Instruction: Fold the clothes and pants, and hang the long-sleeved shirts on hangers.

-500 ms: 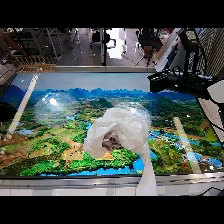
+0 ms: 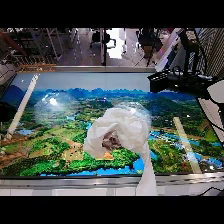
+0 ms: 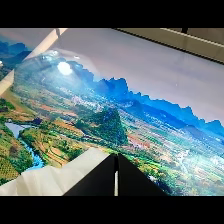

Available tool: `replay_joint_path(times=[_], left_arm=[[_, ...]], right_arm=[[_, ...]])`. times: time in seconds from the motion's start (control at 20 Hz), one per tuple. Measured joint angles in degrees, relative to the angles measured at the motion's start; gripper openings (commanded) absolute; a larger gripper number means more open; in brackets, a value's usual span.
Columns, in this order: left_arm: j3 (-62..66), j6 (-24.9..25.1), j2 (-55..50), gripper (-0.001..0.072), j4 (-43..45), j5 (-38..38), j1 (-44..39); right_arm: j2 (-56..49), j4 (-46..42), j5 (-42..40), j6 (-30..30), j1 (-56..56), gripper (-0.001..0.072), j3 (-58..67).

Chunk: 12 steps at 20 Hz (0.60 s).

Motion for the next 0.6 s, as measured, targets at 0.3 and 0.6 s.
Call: replay_joint_path(times=[0.3, 0.6], left_arm=[[0.0, -0.33, -0.44, 0.0227, -0.26, 1.9, 0.0], [0.0, -6.51, -2.03, 0.023, -6.62, 5.92, 0.0]], right_arm=[[0.0, 0.0, -0.02, 0.0, 0.0, 0.0019, 0.0], [-0.04, 5.7, -0.5, 3.37, 0.0, 0.0019, 0.0]])
